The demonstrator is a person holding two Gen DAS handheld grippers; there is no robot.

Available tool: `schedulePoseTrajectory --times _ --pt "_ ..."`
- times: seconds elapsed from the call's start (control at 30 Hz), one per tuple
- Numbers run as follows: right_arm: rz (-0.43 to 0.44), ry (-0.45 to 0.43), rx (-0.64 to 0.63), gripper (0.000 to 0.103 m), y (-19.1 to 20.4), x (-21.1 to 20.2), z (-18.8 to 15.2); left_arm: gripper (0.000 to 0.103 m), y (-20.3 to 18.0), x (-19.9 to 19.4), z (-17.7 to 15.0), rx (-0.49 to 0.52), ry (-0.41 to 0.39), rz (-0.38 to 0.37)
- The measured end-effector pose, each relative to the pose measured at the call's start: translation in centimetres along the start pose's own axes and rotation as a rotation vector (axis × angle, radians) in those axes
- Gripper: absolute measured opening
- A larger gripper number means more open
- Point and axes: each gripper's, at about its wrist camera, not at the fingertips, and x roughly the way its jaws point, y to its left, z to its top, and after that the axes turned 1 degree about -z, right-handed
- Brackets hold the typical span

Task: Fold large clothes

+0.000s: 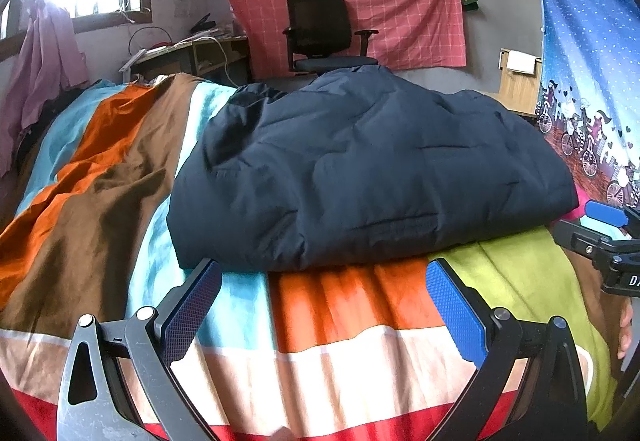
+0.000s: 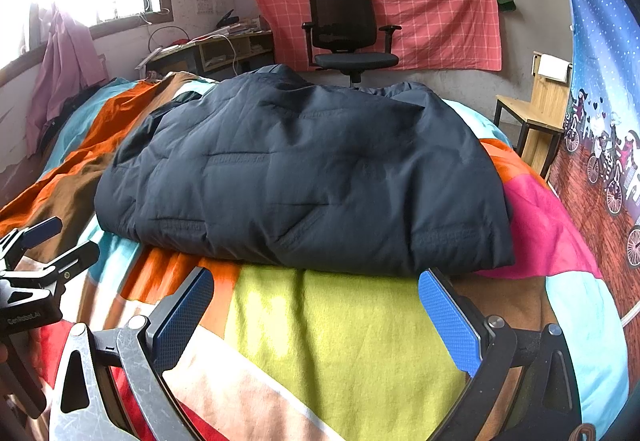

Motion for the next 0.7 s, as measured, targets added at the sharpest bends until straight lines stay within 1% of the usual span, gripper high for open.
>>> schedulePoseTrajectory --times 0.13,0.33,0.7 --pt "0.001 0.002 0.003 0.103 0.0 0.0 -0.1 0.1 -0.5 -0.1 0.0 0.011 0.0 -0.001" --pt "0.0 0.002 0.002 0.103 0.0 0.1 0.0 0.1 -1.1 -0.1 -0.2 0.041 -0.006 0.025" --pt "0.002 0.005 0.002 0.103 0.0 0.2 -0.2 0.1 -1.3 0.2 -0.3 0.037 0.004 0.026"
